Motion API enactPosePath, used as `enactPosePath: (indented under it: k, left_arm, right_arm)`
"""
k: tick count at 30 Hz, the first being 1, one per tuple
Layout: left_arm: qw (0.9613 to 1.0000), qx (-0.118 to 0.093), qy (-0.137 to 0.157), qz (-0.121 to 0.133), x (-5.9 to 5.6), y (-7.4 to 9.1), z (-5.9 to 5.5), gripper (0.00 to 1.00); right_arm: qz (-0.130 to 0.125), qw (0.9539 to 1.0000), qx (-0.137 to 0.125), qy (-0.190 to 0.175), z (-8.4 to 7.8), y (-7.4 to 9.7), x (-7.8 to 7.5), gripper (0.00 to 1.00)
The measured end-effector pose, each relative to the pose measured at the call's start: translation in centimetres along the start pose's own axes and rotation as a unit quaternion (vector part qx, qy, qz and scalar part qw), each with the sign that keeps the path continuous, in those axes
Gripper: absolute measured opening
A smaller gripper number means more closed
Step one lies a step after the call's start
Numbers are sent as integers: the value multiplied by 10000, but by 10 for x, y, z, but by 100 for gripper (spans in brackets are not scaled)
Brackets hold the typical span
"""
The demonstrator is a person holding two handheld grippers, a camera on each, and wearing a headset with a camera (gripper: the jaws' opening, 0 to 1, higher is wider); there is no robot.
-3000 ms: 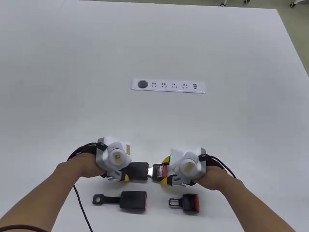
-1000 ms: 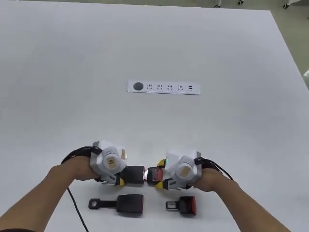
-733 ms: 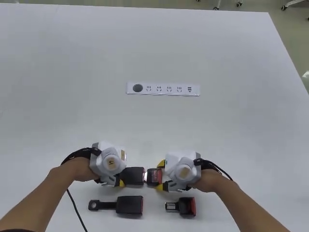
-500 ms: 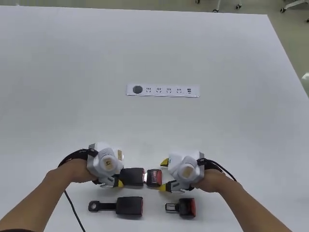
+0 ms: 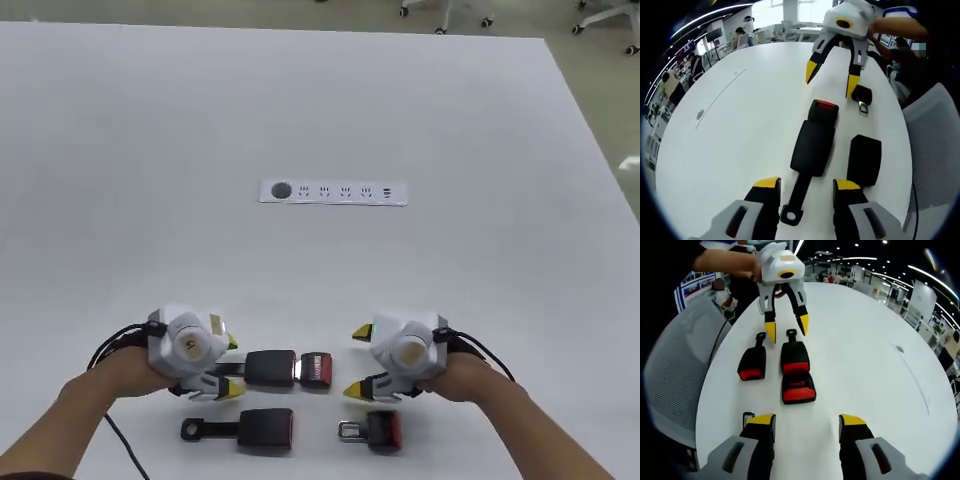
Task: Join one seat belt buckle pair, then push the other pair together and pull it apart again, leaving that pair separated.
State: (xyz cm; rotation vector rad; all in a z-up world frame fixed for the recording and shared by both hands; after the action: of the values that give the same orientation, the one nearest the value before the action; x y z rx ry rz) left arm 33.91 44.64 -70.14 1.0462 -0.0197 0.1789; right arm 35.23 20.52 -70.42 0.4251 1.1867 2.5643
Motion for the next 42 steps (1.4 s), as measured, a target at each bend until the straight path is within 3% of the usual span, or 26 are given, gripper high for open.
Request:
enactPosePath:
  k: [10,18,25,27,33,37,39,42]
  left_arm:
    - [9986,-232,397,263,-12,14,-5,49]
    - [9948,-510,738,485,-28,23,-10,54]
    - [9925,-560,947,536,-46,27,-19,56]
    - [9909,-653,1004,615,-51,29,-24,57]
    - [9848,-958,1054,990,-58,37,-23,59]
    - [9780,-1288,1055,1254,-68,42,-12,63]
    - [9763,-1344,1066,1318,-73,45,-8,64]
    - [9724,-1480,1105,1424,-79,45,-12,68]
  right_arm:
    - [-201,9995,-82,-225,-17,20,6,55]
    - [-393,9981,-206,-420,-30,36,12,62]
    - [-495,9968,-292,-554,-41,44,17,66]
    - [-517,9962,-341,-616,-46,47,20,67]
    - [-599,9942,-523,-719,-57,55,30,72]
    - [-653,9922,-723,-778,-62,63,39,75]
    - [-678,9908,-825,-834,-65,64,41,77]
    - [-708,9871,-1118,-895,-70,65,43,82]
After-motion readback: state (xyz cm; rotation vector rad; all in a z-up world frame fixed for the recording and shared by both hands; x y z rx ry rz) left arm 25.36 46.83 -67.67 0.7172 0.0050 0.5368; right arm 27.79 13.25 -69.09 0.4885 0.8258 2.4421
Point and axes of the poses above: the centre of the closed fingertips' face, and the gripper's own axes: y roughly backward along the fingers, x roughly to its left, z roughly out of its top, the point moved 7 cm from there along y, roughly backward along the fingers, and after that the axes turned 15 degrees about -y, right-handed, at the moved point
